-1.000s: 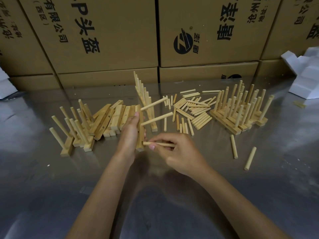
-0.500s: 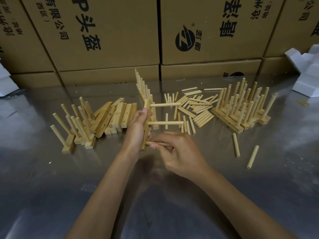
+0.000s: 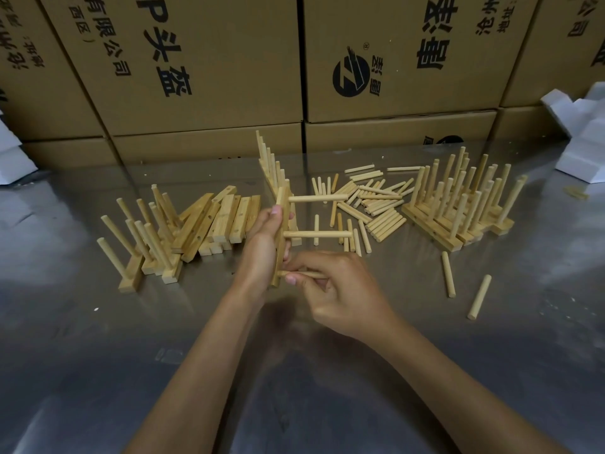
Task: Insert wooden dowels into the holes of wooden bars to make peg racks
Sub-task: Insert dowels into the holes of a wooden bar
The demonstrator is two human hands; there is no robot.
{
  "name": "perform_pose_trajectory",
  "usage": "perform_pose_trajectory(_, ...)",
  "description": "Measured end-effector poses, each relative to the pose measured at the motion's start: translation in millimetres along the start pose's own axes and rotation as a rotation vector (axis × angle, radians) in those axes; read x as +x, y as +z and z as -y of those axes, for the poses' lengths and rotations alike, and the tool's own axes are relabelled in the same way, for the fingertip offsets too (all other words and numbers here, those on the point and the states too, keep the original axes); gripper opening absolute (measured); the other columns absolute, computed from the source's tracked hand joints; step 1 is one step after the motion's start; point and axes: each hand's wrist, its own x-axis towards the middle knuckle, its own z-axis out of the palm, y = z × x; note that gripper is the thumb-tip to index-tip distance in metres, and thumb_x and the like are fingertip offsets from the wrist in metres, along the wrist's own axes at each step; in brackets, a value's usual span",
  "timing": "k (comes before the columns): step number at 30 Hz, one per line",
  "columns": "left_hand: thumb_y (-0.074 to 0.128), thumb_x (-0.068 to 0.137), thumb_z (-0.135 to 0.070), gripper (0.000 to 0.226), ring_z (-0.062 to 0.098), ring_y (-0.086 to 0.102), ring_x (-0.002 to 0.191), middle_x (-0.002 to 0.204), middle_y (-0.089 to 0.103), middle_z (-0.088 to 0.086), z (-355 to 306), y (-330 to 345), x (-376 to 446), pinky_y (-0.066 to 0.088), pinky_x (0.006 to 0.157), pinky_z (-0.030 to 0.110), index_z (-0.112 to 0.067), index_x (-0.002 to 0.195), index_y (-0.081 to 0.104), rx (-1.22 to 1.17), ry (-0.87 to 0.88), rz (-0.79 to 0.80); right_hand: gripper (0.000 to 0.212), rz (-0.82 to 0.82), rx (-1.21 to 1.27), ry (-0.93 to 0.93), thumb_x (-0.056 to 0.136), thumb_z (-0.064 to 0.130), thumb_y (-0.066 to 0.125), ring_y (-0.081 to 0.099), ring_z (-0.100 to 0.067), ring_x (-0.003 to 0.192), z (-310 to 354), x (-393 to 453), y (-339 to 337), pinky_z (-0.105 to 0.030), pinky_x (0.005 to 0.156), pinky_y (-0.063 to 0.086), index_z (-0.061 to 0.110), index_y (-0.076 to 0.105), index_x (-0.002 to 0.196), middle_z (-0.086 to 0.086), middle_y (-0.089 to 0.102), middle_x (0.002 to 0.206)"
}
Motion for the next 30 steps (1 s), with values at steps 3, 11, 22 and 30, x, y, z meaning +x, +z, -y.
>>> perform_pose_trajectory(3, 0.037, 0.107, -0.041, 0.034, 0.007, 0.040, 0.047, 0.055, 0.042, -0.006, 0.6, 3.4, -1.2, 0.034, 0.044, 0.020, -0.019, 0.102, 0.062, 0.010, 0.027, -0.015, 0.007, -0.015, 0.139, 0.124, 0.087, 0.016, 0.068, 0.063, 0.000, 0.062, -1.6, -0.7, 2.5, -0.019, 0.057, 0.047, 0.018, 0.073, 0.083, 0.020, 0.068, 0.069)
perform_pose_trajectory(11, 0.036, 0.107, -0.041, 0.035, 0.010, 0.041, 0.052, 0.061, 0.042, -0.002, 4.7, 7.7, -2.6, 0.034, 0.050, 0.025, -0.018, 0.109, 0.061, 0.049, 0.077, -0.032, 0.011, 0.005, 0.311, 0.415, 0.085, 0.021, 0.075, 0.045, -0.003, 0.054, 0.0, 2.3, 1.8, -0.024, 0.058, 0.035, 0.016, 0.077, 0.076, 0.001, 0.062, 0.056)
perform_pose_trajectory(22, 0.036, 0.107, -0.038, 0.053, 0.015, 0.065, 0.051, 0.062, 0.068, 0.003, 10.0, 12.3, -7.9, 0.051, 0.045, 0.021, -0.012, 0.081, 0.074, -0.279, -0.329, -0.042, 0.023, 0.237, 0.434, 0.391, 0.083, 0.013, 0.079, 0.060, -0.004, 0.066, 3.2, 8.6, -25.8, -0.015, 0.061, 0.045, 0.010, 0.071, 0.104, -0.014, 0.070, 0.091)
perform_pose_trajectory(30, 0.041, 0.100, -0.020, 0.040, 0.019, 0.055, 0.056, 0.055, 0.057, 0.004, 19.2, 13.4, -7.4, 0.044, 0.059, 0.030, -0.011, 0.068, 0.063, -0.014, -0.330, -0.023, 0.013, 0.206, 0.217, 0.256, 0.079, 0.032, 0.071, 0.053, -0.010, 0.059, -6.6, 4.4, -10.0, -0.037, 0.058, 0.047, 0.026, 0.062, 0.086, -0.002, 0.062, 0.072)
